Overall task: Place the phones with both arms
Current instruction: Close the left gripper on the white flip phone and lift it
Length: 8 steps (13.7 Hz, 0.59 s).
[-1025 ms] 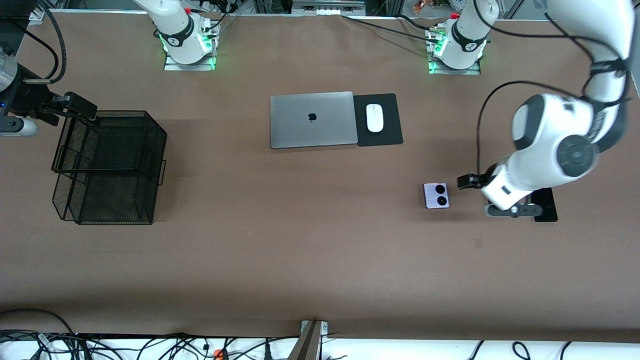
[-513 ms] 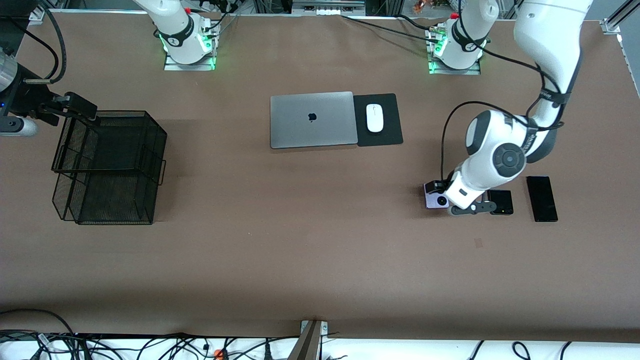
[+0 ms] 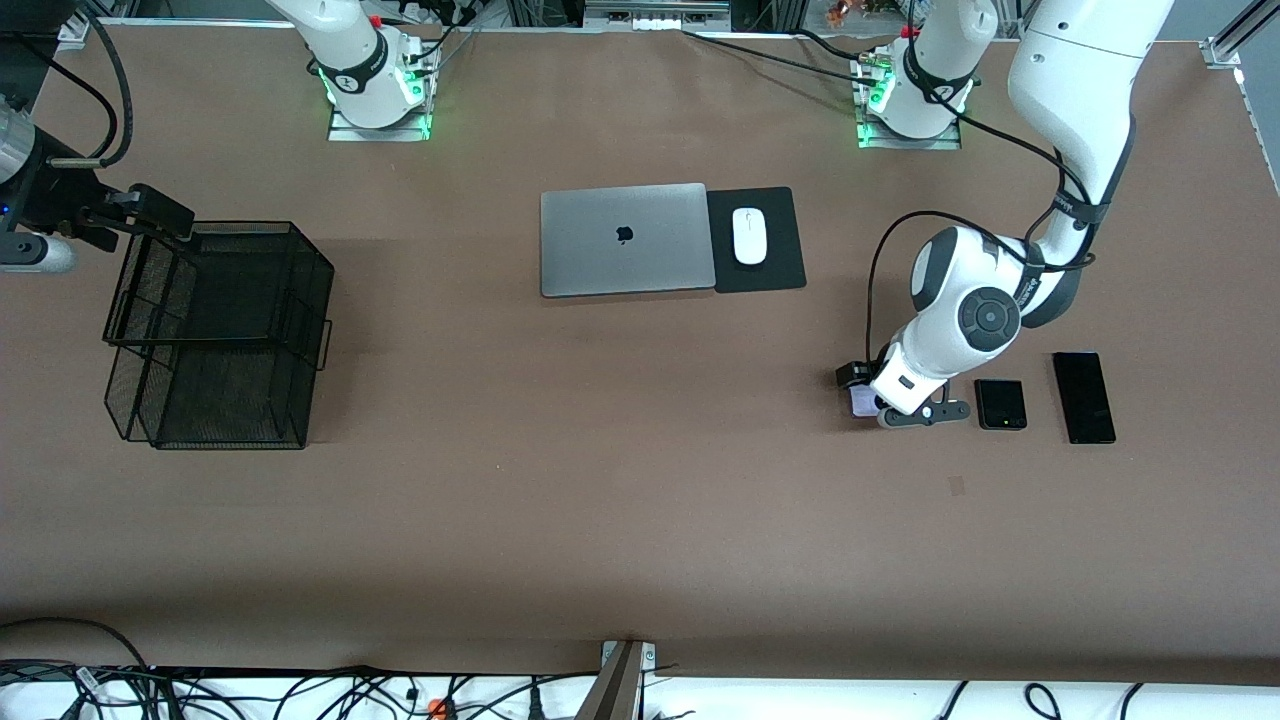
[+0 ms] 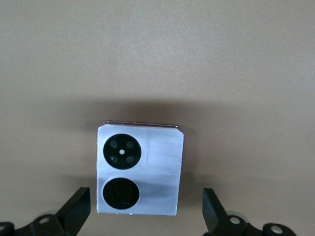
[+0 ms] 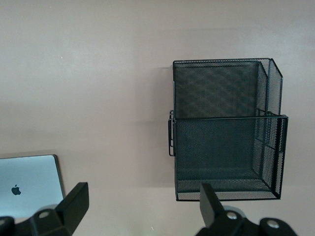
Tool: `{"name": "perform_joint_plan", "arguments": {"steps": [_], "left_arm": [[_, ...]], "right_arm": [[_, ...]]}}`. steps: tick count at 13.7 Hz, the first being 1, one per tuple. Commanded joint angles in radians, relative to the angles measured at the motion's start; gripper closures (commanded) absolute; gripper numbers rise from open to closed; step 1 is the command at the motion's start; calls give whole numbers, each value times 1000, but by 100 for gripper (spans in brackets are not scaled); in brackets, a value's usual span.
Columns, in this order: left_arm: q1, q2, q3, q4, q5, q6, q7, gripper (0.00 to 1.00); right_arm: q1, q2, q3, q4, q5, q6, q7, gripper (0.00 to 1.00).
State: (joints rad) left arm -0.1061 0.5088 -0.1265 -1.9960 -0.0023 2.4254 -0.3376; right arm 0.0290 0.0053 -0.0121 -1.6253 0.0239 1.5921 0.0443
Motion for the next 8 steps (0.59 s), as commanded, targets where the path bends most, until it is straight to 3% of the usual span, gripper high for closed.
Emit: {"name": "perform_joint_plan", "arguments": {"steps": [1,8], "left_arm": [[-9,23,5,-7,45,38,11,0],[-9,48,5,-6,94,57,11,0]], "right_arm": [[-3,-1,1,13,7,-9,-3,0],[-1,1,1,13,10,-6,-3,0]]}}
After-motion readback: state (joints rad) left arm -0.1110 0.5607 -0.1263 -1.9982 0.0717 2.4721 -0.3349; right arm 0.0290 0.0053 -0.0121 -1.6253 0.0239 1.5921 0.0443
